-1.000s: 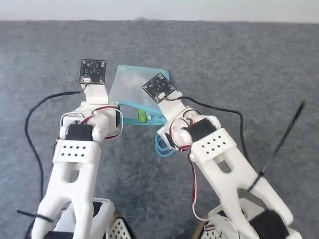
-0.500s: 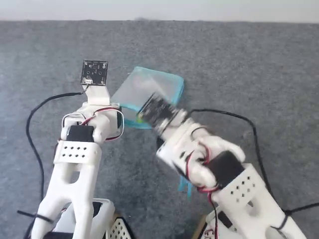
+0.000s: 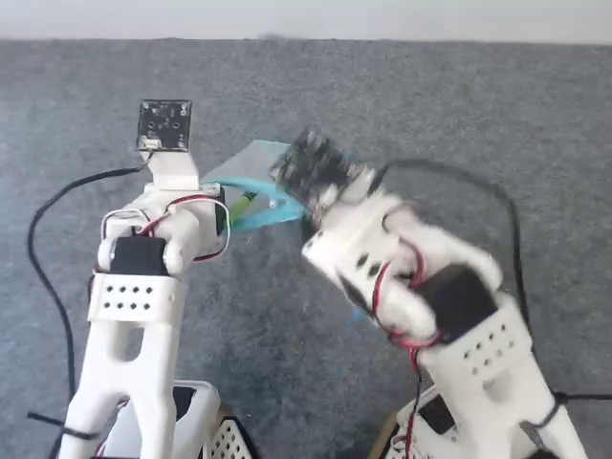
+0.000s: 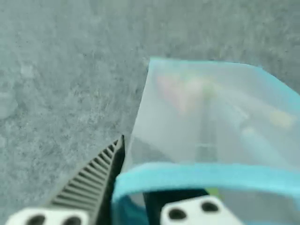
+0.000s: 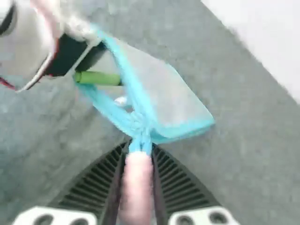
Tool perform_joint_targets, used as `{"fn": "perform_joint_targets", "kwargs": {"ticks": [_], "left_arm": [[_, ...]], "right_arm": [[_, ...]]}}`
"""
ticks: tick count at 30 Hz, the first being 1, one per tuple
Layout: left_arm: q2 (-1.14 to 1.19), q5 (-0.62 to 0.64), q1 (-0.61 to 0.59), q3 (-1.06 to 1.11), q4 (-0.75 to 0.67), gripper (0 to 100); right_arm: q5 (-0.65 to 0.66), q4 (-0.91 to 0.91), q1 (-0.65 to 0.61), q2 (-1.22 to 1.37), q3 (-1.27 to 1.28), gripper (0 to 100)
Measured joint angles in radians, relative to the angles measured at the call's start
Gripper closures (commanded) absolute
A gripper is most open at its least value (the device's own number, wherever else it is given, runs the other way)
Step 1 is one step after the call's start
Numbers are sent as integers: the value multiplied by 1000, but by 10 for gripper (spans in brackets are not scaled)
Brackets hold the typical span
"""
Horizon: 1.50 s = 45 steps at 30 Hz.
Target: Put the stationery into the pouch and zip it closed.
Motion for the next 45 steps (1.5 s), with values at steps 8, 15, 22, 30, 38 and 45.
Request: {"fn": "perform_joint_targets", "kwargs": {"ticks": [8,15,22,30,38,45], "left_arm": [[60,-9,-6,181,-198,988],[18,3,-132,-153,121,988],[77,-14,-54,55,-66,988],[164,-55,-106,-183,135,988],[273,-64,-20,-5,-126,988],[288,-41,-41,-209,103,988]], "right_arm": [[-17,-58,14,146,89,991],[-9,149,-12,101,-126,991],[28,17,-18,103,186,991],[29,114,-25,101,23,991],[26,5,-29,92,216,991],[29,222,-97,5,2,983]]}}
